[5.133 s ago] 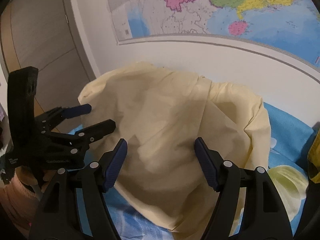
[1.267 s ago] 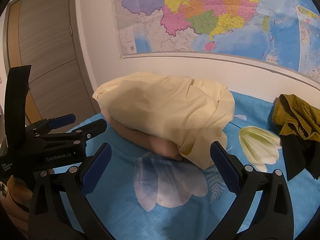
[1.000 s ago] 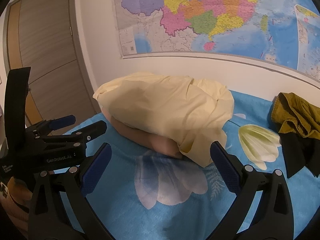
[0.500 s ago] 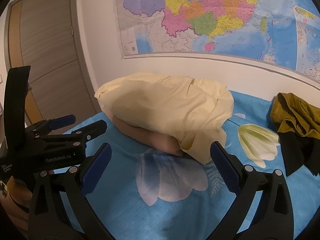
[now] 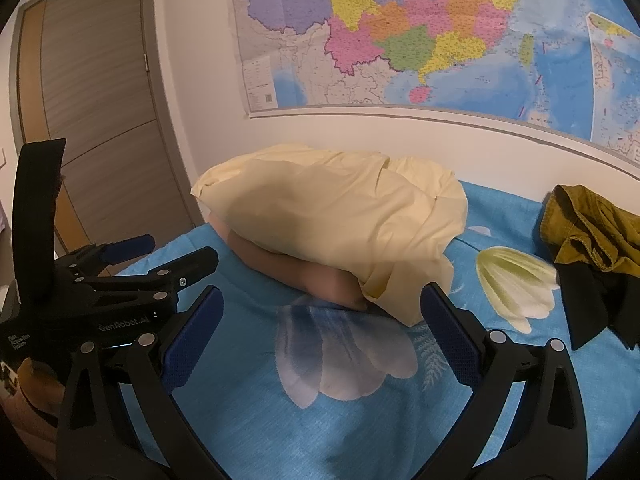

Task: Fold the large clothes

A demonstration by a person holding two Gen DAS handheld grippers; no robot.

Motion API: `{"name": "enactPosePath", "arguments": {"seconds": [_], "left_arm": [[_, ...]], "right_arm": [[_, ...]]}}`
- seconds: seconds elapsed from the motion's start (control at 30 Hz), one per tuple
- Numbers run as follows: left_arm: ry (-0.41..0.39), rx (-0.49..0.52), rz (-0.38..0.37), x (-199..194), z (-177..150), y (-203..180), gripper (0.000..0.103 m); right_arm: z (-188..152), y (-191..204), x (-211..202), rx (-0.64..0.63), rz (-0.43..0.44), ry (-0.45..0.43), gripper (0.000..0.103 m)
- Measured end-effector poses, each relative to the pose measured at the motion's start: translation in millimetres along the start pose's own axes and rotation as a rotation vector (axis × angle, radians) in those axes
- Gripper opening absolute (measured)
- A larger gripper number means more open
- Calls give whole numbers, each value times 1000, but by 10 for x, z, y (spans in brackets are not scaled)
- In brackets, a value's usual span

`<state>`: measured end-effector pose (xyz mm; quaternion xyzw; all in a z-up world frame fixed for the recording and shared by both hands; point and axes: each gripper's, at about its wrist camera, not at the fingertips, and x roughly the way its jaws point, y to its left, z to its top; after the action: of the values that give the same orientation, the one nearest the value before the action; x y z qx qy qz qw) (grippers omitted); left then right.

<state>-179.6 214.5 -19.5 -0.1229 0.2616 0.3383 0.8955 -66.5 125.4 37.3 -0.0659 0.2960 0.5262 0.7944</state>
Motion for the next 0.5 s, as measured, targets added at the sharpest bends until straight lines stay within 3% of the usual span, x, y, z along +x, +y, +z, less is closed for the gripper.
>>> {"name": "enactPosePath", "arguments": {"seconds": [0.5], "left_arm": [[0,4,0,-20,-25,-29,96]], "right_arm": [[-18,12,-39,2,0,-3,97]]}}
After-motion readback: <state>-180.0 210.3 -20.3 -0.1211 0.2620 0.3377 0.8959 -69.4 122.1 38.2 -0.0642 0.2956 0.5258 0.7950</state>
